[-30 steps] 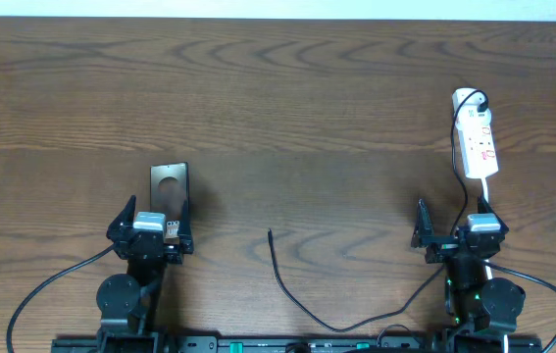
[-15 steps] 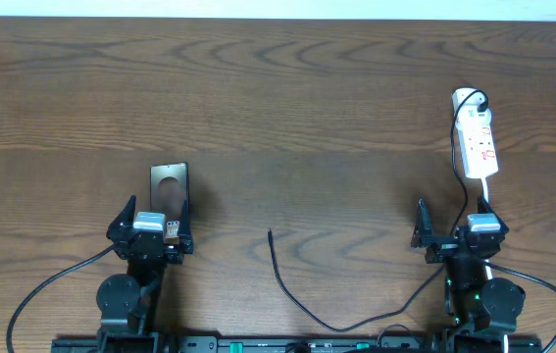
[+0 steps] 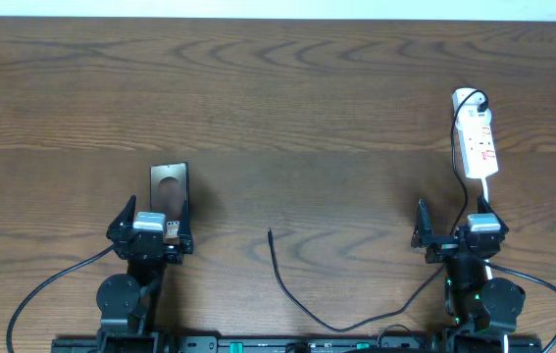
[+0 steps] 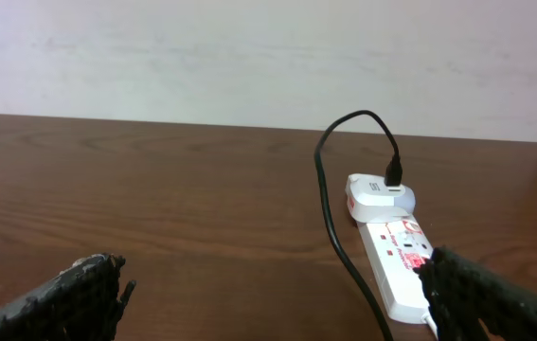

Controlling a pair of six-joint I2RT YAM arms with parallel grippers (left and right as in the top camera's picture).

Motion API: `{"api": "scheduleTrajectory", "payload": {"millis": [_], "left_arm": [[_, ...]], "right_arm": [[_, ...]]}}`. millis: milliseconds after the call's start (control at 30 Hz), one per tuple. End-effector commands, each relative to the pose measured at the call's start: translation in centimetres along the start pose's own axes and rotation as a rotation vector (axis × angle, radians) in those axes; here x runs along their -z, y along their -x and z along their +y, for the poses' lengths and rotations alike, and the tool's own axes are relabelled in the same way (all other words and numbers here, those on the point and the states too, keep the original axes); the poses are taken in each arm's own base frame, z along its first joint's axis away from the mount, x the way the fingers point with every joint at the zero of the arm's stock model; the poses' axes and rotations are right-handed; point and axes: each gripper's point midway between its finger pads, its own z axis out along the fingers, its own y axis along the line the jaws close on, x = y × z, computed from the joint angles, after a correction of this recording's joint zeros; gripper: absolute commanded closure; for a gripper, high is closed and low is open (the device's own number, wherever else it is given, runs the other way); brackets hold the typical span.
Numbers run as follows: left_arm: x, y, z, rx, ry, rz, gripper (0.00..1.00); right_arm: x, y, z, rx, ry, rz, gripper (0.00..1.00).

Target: Plug charger to phone and switch on socket

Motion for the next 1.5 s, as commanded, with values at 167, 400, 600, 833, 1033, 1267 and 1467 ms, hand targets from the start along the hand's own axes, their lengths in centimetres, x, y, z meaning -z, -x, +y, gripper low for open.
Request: {"api": "scheduleTrajectory", "payload": {"millis": [167, 400, 600, 833, 1033, 1267, 1467], "left_arm": [[-0.1, -1.5, -0.3, 0.003, -0.017, 0.044, 0.14], [-0.1, -0.9, -0.6, 0.014, -0.032, 0.021, 0.14], [0.0, -0.2, -0.5, 0.093, -0.03, 0.013, 0.14], [-0.1, 1.5, -0.3, 0.096, -0.033, 0.063, 0.14], [-1.6, 4.4, 0.0, 0.101, -0.036, 0.142, 0.14], [-4.8, 7.2, 0.4, 0.114, -0.044, 0.325, 0.14], [-6.9, 7.6, 0.6, 0.152, -0.048, 0.591, 0.14]], "right_arm": [[0.0, -0.2, 0.0, -0.015, -0.004, 0.007, 0.01], [0.0, -0.2, 0.0, -0.015, -0.004, 0.007, 0.01], [0.0, -0.2, 0.0, -0.015, -0.004, 0.007, 0.01], [0.0, -0.2, 0.0, -0.015, -0.004, 0.007, 0.01], [0.0, -0.2, 0.0, -0.015, -0.004, 0.007, 0.01], [0.0, -0.2, 0.0, -0.015, -0.004, 0.007, 0.01], [0.0, -0.2, 0.0, -0.015, -0.004, 0.007, 0.01]]}}
